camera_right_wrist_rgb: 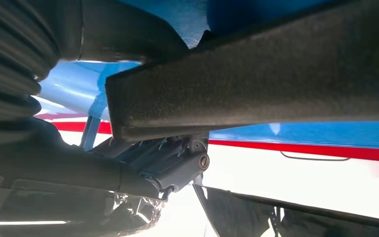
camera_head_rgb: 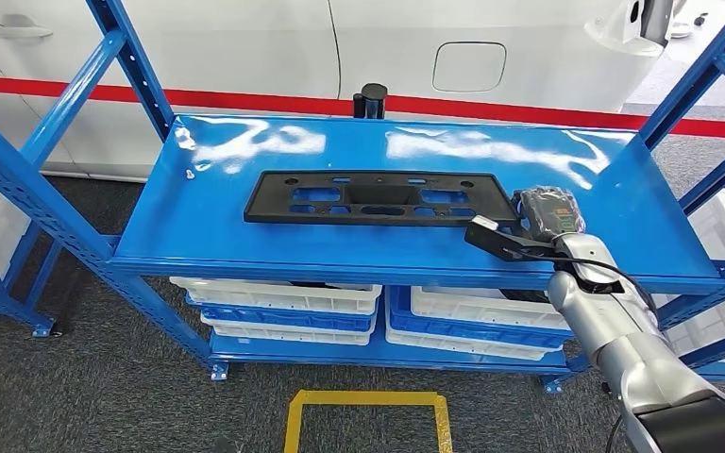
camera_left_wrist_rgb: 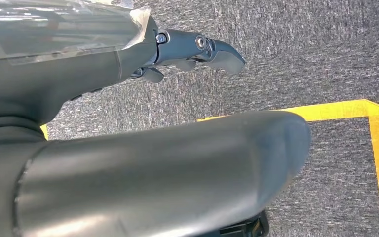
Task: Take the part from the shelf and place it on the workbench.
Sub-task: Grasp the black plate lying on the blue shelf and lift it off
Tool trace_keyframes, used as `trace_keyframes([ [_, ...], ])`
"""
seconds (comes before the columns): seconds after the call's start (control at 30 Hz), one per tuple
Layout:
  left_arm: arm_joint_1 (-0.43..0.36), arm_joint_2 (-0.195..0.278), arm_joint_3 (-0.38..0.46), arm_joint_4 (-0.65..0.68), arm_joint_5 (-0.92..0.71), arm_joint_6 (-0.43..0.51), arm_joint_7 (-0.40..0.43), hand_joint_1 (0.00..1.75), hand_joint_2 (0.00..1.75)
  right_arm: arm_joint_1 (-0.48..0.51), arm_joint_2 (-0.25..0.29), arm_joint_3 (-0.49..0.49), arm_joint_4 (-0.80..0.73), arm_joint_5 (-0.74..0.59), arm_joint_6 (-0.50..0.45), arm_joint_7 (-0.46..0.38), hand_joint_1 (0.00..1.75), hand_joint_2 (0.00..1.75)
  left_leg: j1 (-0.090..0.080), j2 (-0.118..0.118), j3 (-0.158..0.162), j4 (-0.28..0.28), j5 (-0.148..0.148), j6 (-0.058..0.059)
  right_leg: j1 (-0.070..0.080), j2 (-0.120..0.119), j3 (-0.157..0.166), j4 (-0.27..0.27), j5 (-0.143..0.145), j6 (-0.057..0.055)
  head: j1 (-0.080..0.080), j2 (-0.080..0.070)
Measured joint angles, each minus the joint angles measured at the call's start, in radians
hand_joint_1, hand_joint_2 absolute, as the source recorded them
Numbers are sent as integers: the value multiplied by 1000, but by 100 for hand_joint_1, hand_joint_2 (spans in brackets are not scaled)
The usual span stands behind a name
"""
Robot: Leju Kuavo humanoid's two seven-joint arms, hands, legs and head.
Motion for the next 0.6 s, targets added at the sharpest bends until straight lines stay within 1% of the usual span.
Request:
trace_keyframes([
  [0.03, 0, 0, 0, 0, 0, 0, 0, 0, 0, -2, 2, -1, 4, 2, 0, 0, 79, 175, 0, 0, 0, 0, 0, 0, 0, 0, 0, 0, 0, 0, 0, 0],
  [0.07, 0, 0, 0, 0, 0, 1, -1, 0, 0, -4, 4, -3, 8, 5, -1, -1, 64, 175, 0, 0, 0, 0, 0, 0, 0, 0, 0, 0, 0, 0, 0, 0],
  [0.1, 0, 0, 0, 0, -1, 1, -1, 0, 0, -5, 5, -5, 10, 7, -1, -2, 43, 175, 0, 0, 0, 0, 0, 0, 0, 0, 0, 0, 0, 0, 0, 0],
  [0.2, 0, 0, 0, 0, -2, 2, -3, 0, 0, -6, 9, -13, 16, 10, -3, -6, 1, 175, 0, 0, 0, 0, 0, 0, 0, 0, 0, 0, 0, 0, 0, 0],
  [0.6, 0, 0, 0, 0, -2, 12, -12, 0, 0, -14, 18, -25, 4, 41, -41, 3, 0, 175, 0, 0, 3, 0, 0, 0, 0, 1, 2, 0, 0, 0, 0, 0],
])
